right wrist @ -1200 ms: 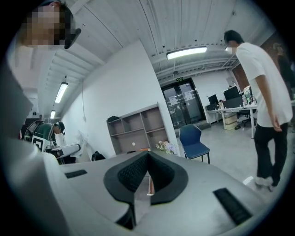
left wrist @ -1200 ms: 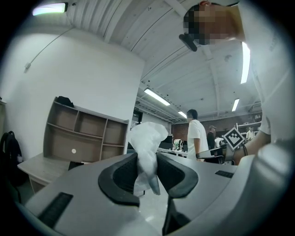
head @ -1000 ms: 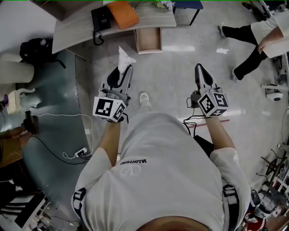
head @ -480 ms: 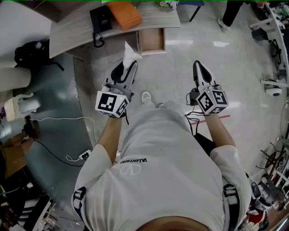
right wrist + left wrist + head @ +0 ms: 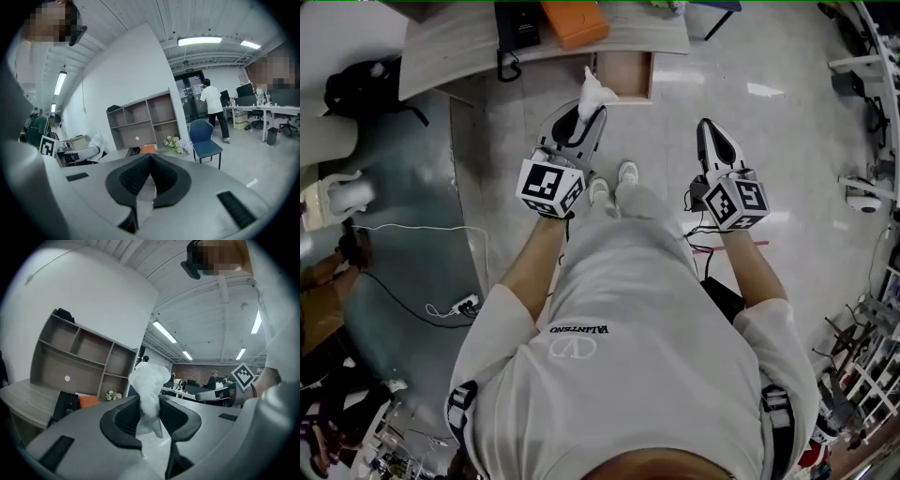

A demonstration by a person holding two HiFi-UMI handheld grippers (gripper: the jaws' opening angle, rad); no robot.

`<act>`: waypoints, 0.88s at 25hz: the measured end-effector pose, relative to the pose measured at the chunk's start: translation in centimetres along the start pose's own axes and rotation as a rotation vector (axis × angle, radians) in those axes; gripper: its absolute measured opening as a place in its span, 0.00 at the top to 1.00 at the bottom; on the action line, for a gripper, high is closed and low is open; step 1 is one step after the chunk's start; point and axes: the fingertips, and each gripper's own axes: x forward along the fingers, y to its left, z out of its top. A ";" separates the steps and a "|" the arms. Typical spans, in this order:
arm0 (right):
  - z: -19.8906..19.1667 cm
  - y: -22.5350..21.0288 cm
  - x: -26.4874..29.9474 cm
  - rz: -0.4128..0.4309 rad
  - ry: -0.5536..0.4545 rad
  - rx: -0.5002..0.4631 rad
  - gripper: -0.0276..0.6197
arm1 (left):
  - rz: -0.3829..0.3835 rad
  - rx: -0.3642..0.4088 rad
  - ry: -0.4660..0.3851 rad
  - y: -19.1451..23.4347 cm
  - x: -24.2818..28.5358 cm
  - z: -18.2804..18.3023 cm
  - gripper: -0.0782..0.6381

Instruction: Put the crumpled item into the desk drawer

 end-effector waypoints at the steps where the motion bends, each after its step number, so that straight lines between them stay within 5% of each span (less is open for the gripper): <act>1: -0.3 0.0 0.6 0.007 0.007 0.001 0.96 | 0.004 -0.003 0.008 0.2 0.7 -0.4 0.73; 14: -8.7 -1.3 13.7 0.112 0.142 0.017 0.96 | 0.148 -0.081 0.219 6.1 9.6 -12.6 0.73; 22: -12.1 -4.6 18.2 0.107 0.175 0.073 0.96 | 0.173 -0.124 0.268 6.3 13.2 -18.1 0.73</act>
